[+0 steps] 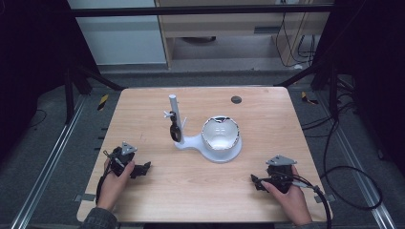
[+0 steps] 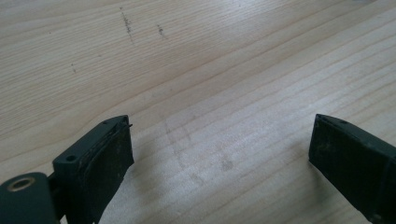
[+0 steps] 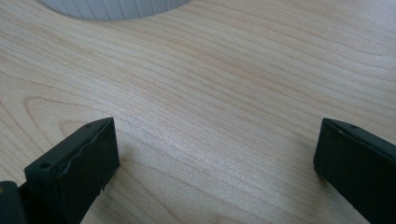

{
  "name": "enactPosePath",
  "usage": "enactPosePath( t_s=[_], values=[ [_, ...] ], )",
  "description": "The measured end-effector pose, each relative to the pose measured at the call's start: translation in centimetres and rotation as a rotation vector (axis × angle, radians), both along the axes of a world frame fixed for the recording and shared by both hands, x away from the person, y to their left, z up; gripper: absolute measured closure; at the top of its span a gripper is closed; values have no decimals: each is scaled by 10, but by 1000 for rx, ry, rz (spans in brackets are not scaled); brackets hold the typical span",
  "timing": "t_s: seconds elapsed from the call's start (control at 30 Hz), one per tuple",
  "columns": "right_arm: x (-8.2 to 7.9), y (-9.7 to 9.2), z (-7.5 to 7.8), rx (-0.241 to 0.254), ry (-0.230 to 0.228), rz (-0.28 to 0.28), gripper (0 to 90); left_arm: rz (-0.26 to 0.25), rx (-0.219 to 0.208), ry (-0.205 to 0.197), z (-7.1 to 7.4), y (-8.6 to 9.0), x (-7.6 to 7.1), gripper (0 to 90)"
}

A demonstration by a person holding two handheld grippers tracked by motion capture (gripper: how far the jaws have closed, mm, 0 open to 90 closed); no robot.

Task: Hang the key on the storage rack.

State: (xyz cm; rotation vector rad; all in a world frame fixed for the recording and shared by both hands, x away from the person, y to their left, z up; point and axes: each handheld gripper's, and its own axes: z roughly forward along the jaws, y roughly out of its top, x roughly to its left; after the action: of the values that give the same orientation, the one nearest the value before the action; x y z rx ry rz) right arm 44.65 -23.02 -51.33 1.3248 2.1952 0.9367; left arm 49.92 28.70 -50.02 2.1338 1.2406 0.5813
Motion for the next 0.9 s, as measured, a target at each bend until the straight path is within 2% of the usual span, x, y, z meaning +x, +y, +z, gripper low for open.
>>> enactPosePath(
  t_s=[0.43, 0.9],
  values=[
    [0, 0, 0, 0, 0, 0, 5, 7, -65, -19, -7, -2, 7, 53],
    [0, 0, 0, 0, 0, 0, 5, 27, -65, -17, -8, -4, 4, 20]
  ],
)
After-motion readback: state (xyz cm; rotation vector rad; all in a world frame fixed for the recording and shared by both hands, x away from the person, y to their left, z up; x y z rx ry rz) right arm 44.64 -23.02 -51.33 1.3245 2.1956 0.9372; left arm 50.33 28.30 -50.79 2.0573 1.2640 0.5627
